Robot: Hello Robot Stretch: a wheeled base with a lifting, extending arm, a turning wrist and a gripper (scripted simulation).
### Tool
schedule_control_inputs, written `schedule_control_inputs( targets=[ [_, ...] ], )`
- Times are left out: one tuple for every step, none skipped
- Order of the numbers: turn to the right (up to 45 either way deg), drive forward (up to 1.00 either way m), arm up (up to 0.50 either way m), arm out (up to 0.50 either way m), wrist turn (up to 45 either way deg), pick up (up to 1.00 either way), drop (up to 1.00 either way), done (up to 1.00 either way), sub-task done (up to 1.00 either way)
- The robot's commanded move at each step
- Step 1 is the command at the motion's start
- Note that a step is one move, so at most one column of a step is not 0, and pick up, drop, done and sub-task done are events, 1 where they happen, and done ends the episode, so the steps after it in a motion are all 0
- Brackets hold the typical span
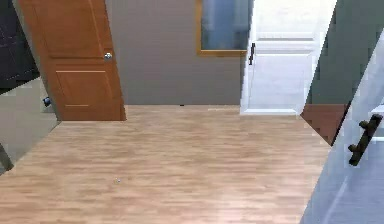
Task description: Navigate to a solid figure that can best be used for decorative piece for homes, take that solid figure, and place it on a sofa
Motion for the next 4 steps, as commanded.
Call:
schedule_control_inputs(
  targets=[
    [9.0, 0.00, 0.00, 0.00, 0.0, 0.00, 0.00, 0.00, 0.00],
    [0.0, 0.80, 0.00, 0.00, 0.0, 0.00, 0.00, 0.00, 0.00],
    [18.0, 0.00, 0.00, 0.00, 0.0, 0.00, 0.00, 0.00, 0.00],
    [0.0, 0.75, 0.00, 0.00, 0.0, 0.00, 0.00, 0.00, 0.00]
  ],
)
